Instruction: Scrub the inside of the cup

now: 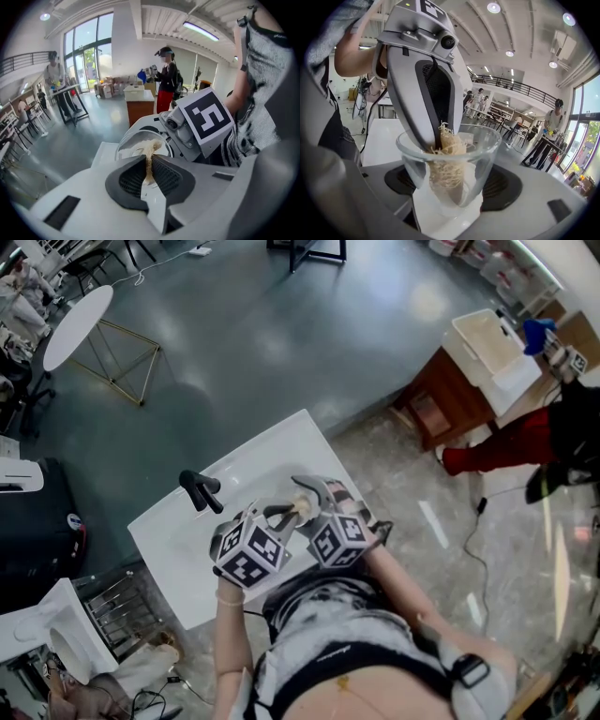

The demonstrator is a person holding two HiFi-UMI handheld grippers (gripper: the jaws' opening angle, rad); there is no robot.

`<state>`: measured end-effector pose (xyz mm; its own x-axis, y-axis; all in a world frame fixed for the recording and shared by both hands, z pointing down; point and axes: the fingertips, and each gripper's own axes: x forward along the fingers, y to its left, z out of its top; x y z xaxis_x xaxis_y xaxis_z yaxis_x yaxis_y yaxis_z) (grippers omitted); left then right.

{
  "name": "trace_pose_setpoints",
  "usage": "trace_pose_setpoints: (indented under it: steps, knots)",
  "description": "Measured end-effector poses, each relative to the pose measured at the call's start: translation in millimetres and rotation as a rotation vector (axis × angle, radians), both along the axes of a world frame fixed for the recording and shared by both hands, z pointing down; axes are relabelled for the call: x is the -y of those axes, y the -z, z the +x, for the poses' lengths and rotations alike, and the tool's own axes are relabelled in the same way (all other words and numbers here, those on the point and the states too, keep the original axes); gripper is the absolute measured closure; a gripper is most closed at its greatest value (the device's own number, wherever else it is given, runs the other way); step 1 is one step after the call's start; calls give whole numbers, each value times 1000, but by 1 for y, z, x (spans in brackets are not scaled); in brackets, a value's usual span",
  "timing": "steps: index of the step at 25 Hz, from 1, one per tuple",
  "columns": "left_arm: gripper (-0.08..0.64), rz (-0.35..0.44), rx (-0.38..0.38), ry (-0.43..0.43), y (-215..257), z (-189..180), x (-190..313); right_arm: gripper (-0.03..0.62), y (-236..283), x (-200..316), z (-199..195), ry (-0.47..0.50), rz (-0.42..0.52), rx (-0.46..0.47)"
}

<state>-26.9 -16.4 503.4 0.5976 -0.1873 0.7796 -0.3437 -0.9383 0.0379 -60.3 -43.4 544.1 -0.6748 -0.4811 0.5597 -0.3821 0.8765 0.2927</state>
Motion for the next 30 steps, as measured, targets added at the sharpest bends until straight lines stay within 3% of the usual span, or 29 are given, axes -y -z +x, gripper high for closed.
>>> trace_pose_setpoints:
  steps: [7,16,19,23,30]
  knots:
    - [518,-114,-49,-55,3,1,-15,201,-4,-6,-4,30,3,-14]
    - [518,-154,-126,-61,24,-3,-20,201,-8,-4,2,15,11,-22]
    - [518,-114,-137,-25,30,-9,-11,201,-4,-2,5,8,4,-13]
    - [517,-59,-112,23,29,-9,-2,201,-1,-1,4,7,3,7]
    - [518,-31,55,-8,-1,0,-8,201,-2,-8,-4,28,-9,-2]
